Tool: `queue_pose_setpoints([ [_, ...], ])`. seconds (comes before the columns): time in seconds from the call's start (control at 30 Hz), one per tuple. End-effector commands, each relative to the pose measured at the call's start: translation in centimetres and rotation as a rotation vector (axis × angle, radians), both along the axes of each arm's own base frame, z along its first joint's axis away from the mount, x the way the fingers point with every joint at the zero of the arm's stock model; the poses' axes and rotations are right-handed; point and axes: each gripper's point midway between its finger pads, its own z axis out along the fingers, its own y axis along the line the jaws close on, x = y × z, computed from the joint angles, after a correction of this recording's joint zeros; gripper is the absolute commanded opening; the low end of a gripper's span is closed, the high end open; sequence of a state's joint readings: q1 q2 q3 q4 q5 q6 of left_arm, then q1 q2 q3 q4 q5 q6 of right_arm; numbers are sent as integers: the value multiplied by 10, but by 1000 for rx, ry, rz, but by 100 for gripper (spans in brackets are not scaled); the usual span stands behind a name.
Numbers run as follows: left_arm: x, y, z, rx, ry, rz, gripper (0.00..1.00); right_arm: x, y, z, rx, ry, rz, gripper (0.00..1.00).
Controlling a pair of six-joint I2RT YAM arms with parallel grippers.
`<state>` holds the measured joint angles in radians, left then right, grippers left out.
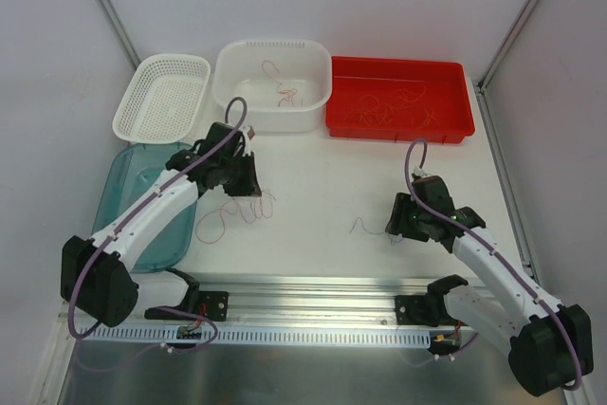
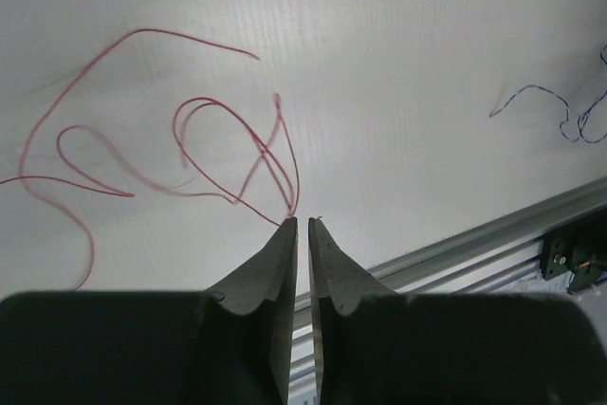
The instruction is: Untangle the cables
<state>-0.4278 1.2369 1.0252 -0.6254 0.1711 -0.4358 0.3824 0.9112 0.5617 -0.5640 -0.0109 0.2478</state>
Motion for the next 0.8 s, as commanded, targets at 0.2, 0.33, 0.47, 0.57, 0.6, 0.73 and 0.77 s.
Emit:
queue_pose_setpoints([
  [0.2,8,-46,-17,47,-42,-38,21,8,4,28,23,-109,32,74],
  [0.33,13,-25,-24,120,-75,57,51,5,3,30,29,-130,38,77],
  [0.47,9,-11,-25,140,-99,107,92,4,2,30,28,-136,40,80],
  [0.57,4,-6,-32,171,-102,75,99,6,3,31,31,-142,38,82],
  [0.6,3,-5,-36,181,-96,56,99,6,3,30,30,-141,40,83],
  [0.73,-3,-10,-58,232,-43,-85,99,4,3,28,34,-132,41,89],
  [0.77,-4,-7,-69,267,-19,-105,99,4,4,28,38,-133,41,91],
])
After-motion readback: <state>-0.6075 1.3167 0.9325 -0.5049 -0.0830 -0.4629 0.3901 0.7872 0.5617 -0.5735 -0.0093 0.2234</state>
